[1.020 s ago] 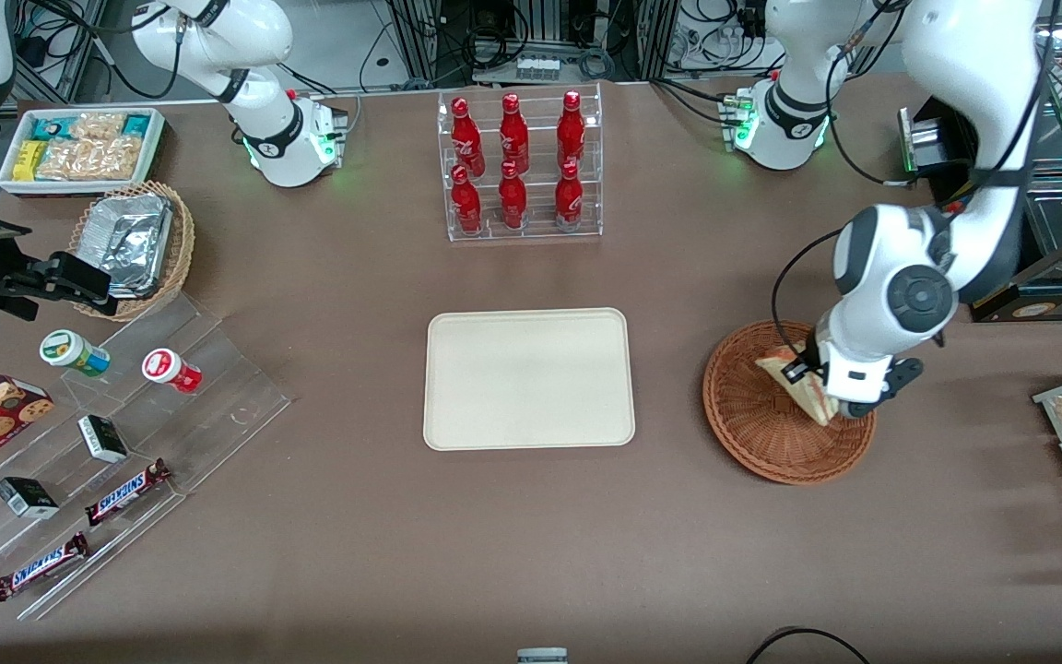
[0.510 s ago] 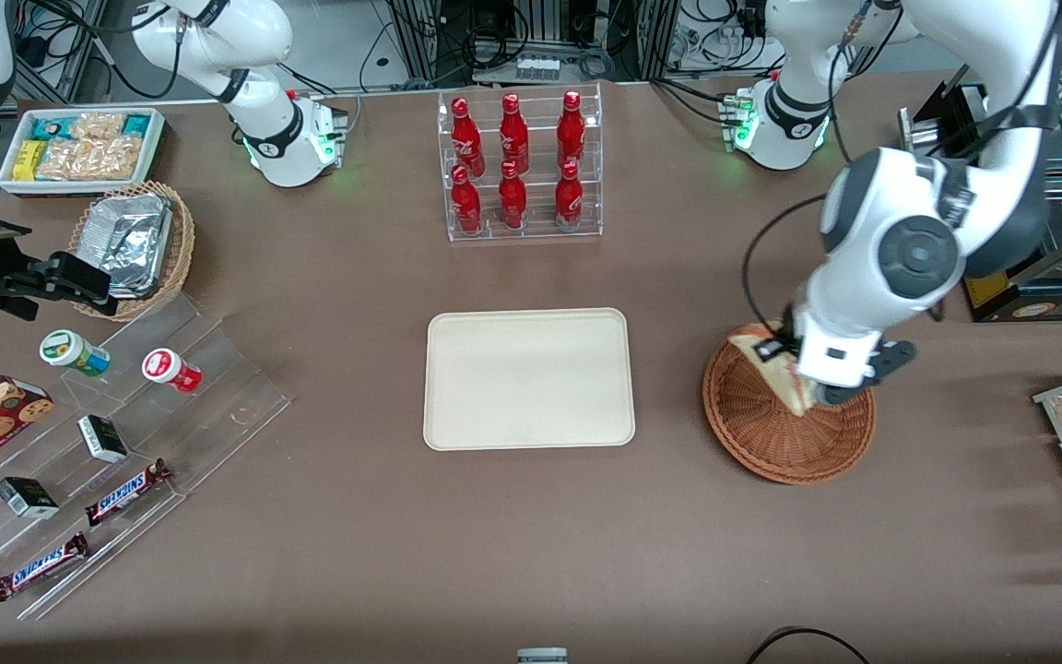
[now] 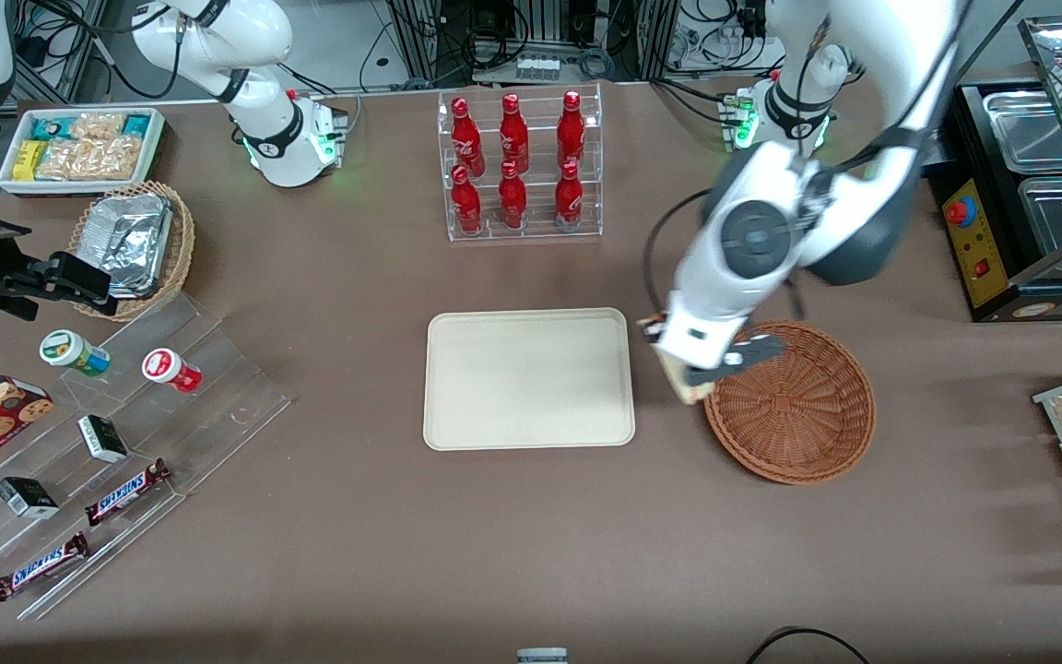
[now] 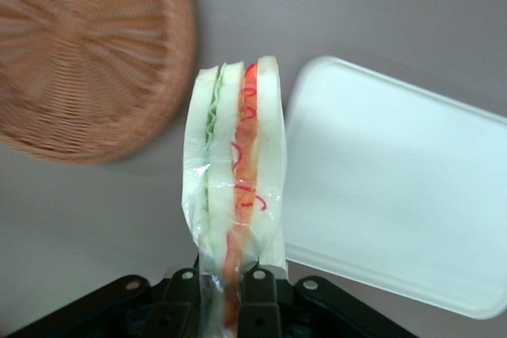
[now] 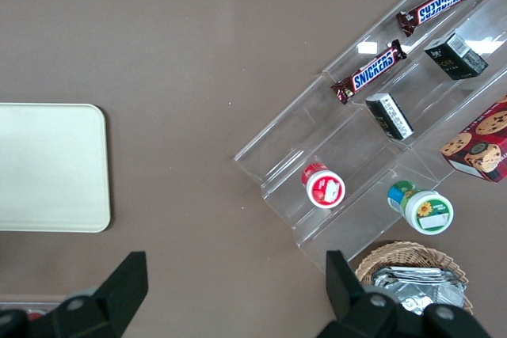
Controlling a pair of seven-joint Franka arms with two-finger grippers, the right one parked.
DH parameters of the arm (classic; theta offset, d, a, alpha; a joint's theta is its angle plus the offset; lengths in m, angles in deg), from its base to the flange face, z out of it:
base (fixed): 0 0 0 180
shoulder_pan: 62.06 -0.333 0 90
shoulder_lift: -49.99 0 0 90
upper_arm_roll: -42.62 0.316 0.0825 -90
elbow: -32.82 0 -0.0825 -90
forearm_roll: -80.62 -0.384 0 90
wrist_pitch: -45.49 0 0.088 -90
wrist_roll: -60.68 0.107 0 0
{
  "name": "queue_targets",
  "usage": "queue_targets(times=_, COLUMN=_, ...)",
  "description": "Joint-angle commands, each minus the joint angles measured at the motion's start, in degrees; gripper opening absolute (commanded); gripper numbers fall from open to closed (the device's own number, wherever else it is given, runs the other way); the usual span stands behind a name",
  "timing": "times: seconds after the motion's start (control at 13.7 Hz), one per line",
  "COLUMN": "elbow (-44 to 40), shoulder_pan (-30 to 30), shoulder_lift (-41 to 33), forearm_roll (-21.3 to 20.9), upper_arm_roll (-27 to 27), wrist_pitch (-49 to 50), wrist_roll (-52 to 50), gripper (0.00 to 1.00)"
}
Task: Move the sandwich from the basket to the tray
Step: 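Carry the sandwich with the left gripper over the cream tray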
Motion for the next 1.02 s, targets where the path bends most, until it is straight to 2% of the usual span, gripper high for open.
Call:
queue_targets(times=0.0, elbow=-11.78, shoulder_pan=6.23, shoulder_lift=12.12, forearm_roll=-4.44, upper_arm_roll=0.39, wrist_pitch=-0.62, wrist_roll=-2.92, gripper=0.00)
queue_targets(times=0.22, elbow=-17.95, shoulder_pan=10.56, shoulder_lift=20.22, forearm_roll=-5.78, upper_arm_roll=0.65, wrist_pitch=-5.71, wrist_roll=-3.45, gripper=0.00)
queue_targets(times=0.58, elbow=-21.47, shoulder_pan=14.42, shoulder_lift=27.00, forearm_roll=-13.06, upper_arm_roll=0.65, wrist_pitch=-10.21, wrist_roll=-2.66, gripper=0.00)
queue_targets(times=0.95, elbow=-21.82, shoulder_pan=15.83, shoulder_lift=28.24, forearm_roll=-13.17, upper_arm_roll=0.48, wrist_pitch=-10.73, wrist_roll=1.10, gripper=0.00)
